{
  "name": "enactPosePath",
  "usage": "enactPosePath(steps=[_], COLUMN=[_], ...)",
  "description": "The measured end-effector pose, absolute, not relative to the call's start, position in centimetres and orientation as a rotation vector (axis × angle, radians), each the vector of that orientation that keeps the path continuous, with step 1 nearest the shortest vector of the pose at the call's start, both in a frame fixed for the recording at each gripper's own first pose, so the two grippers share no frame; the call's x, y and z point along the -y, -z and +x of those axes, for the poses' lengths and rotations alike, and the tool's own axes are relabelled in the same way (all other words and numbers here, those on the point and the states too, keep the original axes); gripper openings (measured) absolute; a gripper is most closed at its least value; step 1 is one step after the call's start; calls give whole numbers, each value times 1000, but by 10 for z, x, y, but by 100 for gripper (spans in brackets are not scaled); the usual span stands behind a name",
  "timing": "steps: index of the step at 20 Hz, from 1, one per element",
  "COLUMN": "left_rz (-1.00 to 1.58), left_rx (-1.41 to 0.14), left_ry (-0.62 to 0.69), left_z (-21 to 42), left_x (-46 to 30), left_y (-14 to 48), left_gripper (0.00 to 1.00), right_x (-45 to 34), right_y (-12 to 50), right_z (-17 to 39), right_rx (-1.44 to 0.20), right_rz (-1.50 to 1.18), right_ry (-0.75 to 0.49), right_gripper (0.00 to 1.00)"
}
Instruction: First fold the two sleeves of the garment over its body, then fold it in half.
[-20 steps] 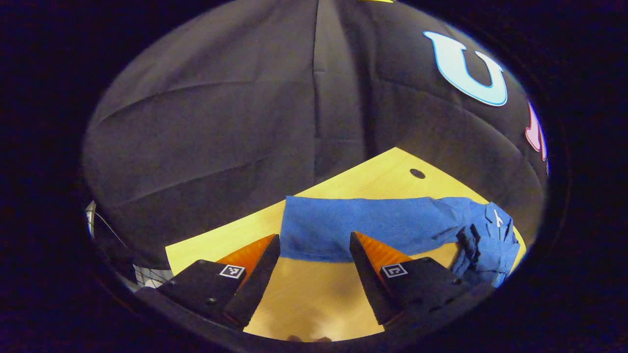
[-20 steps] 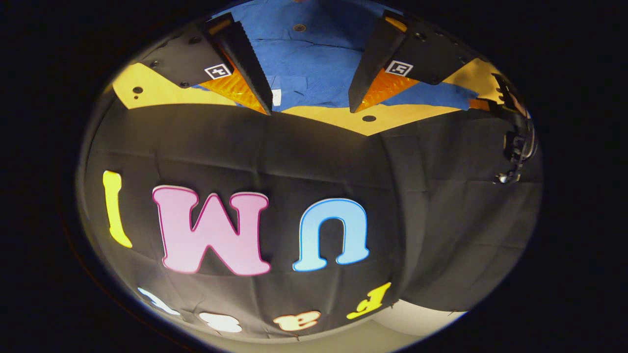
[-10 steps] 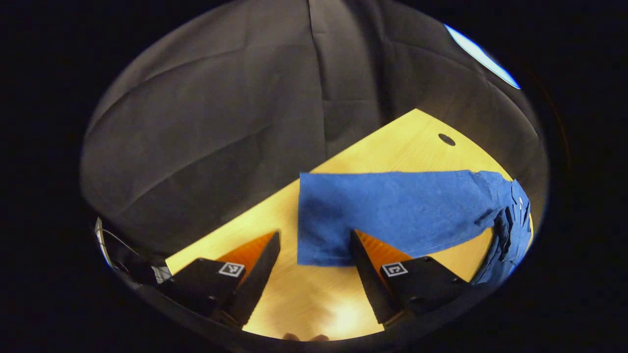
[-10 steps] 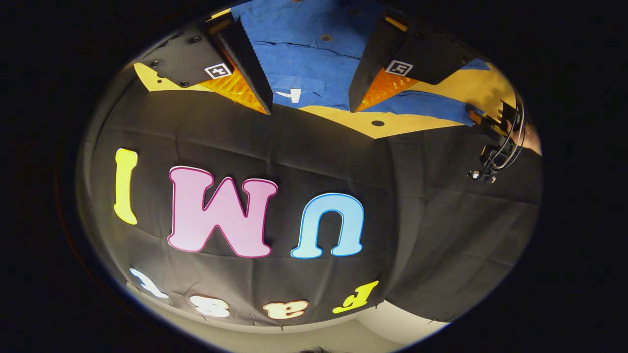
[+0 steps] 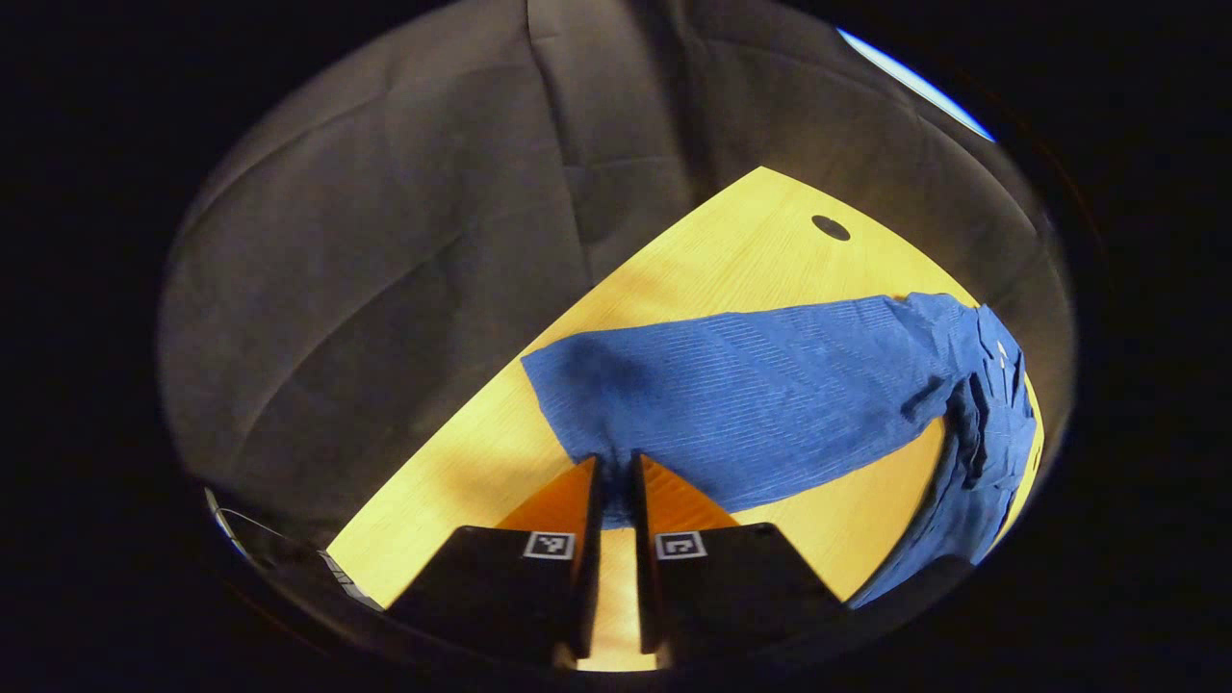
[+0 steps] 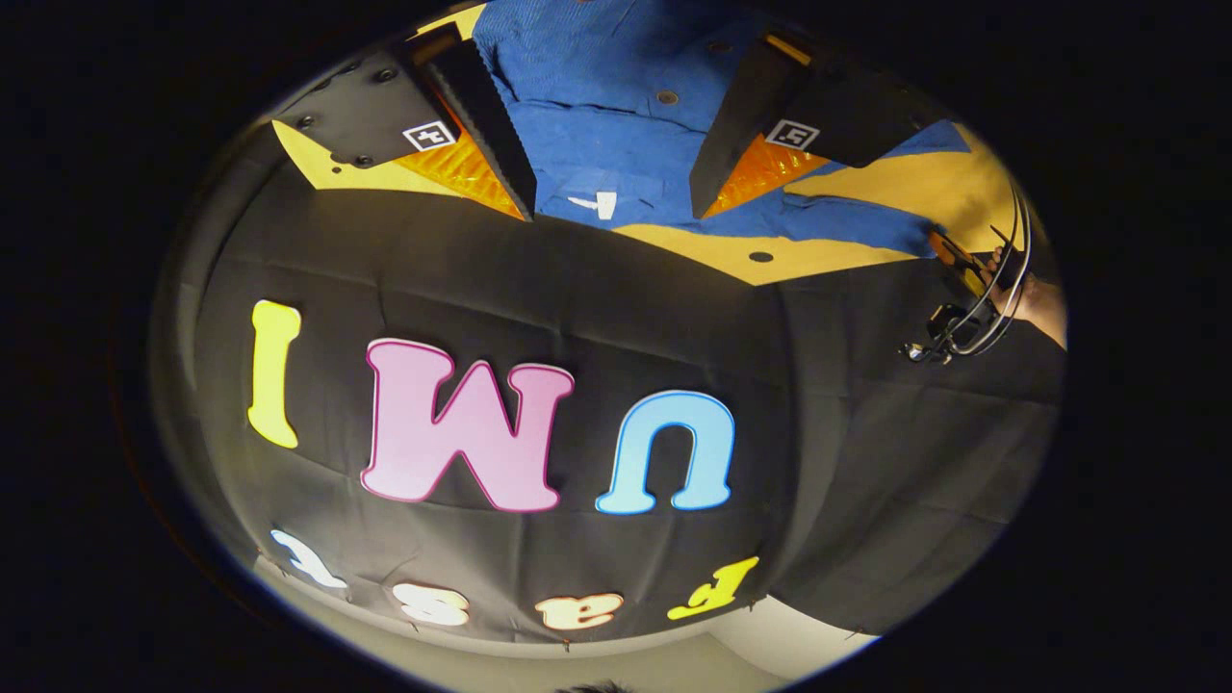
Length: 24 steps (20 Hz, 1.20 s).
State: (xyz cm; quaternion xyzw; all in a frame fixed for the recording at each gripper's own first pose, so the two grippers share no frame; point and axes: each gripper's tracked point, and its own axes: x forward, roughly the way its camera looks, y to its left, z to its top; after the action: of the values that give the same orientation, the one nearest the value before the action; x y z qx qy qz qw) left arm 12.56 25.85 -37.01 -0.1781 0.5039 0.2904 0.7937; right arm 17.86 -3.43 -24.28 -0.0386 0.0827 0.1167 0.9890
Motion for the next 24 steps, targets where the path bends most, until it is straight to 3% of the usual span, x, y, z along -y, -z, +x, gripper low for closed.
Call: enactPosePath(steps=[1,4,5,9,14,19,24], left_rz=[-388,-437,-447,-442,-370,-299,-277], left_rx=[-1078,-1025,-1007,-935,-815,-704,-642], left_ry=[-614,-626,-634,-663,-582,-393,-115], left_z=[128,131,133,138,166,213,287], left_x=[-259,-257,-255,-255,-232,-165,-7], left_y=[371,366,365,356,285,203,176], left_gripper=[4,6,0,0,0,0,0], right_x=[37,48,51,62,86,119,158], right_y=[247,253,256,266,273,284,293], right_z=[180,177,177,174,171,163,151], right_rx=[-180,-204,-212,-243,-264,-297,-328], right_rz=[-72,-54,-53,-72,-76,-77,-60], right_ry=[-225,-199,-191,-165,-113,-44,35], right_gripper=[100,100,98,100,100,100,100])
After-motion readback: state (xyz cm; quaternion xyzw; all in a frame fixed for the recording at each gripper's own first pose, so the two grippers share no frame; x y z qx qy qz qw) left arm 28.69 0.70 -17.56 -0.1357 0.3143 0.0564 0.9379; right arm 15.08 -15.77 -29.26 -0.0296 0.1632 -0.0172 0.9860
